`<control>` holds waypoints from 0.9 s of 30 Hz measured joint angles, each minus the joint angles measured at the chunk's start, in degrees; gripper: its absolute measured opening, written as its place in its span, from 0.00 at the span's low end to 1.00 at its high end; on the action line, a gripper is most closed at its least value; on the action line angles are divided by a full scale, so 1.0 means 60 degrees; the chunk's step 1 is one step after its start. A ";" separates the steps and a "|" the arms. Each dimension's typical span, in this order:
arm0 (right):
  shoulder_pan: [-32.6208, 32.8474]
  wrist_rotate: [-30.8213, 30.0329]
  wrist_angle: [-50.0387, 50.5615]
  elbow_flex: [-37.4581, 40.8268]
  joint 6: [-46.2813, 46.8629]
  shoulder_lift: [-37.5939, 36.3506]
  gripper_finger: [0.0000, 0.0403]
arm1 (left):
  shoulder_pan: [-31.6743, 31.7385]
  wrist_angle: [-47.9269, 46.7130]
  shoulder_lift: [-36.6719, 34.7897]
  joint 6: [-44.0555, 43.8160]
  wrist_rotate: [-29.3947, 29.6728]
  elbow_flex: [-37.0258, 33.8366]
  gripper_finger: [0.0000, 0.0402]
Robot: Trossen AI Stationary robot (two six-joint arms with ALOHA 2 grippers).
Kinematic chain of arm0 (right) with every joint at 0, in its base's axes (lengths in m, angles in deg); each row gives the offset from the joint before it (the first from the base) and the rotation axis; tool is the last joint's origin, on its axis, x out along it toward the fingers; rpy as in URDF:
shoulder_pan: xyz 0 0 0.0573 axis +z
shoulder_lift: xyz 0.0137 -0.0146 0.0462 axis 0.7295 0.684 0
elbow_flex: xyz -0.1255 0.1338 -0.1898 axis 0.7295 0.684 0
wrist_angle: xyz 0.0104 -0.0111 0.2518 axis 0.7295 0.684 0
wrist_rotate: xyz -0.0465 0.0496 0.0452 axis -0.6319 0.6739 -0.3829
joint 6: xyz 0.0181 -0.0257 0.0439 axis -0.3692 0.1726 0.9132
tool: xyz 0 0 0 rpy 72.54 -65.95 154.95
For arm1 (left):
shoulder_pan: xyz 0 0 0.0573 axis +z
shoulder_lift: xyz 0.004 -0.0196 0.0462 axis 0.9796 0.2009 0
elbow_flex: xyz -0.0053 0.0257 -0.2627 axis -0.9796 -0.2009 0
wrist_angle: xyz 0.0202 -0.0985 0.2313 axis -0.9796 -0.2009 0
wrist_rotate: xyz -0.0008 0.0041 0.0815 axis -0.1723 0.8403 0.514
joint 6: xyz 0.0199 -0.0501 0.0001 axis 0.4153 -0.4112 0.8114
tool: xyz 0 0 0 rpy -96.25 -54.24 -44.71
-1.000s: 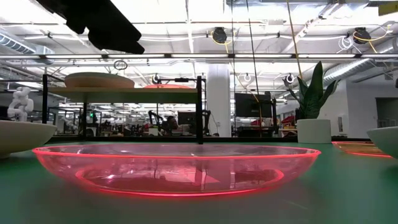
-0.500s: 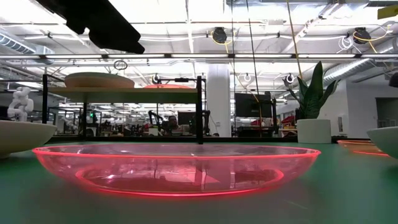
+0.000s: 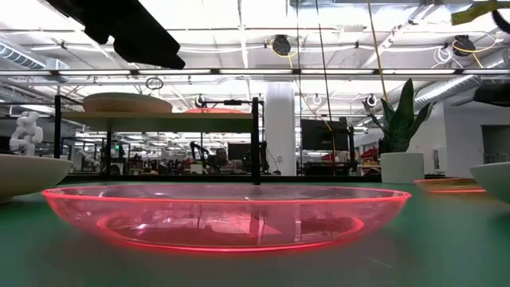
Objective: Place and stack plates onto a shelf
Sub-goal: Stack the orange plate on top of the pink plate on the shelf
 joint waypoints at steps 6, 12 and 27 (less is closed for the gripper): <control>-0.0889 -0.0503 0.0073 -0.0536 -0.1182 0.0000 0.00 | -0.0027 -0.0098 0.0000 -0.0146 -0.0004 0.0000 0.71; -0.2013 -0.0753 0.0209 -0.1216 -0.2900 0.0000 0.00 | -0.0195 -0.0099 0.0000 -0.0230 -0.0007 0.0000 0.71; -0.4161 -0.1987 -0.0155 -0.3021 -0.6681 0.0000 0.00 | -0.0322 -0.0302 -0.0004 -0.0650 -0.0007 0.0000 0.71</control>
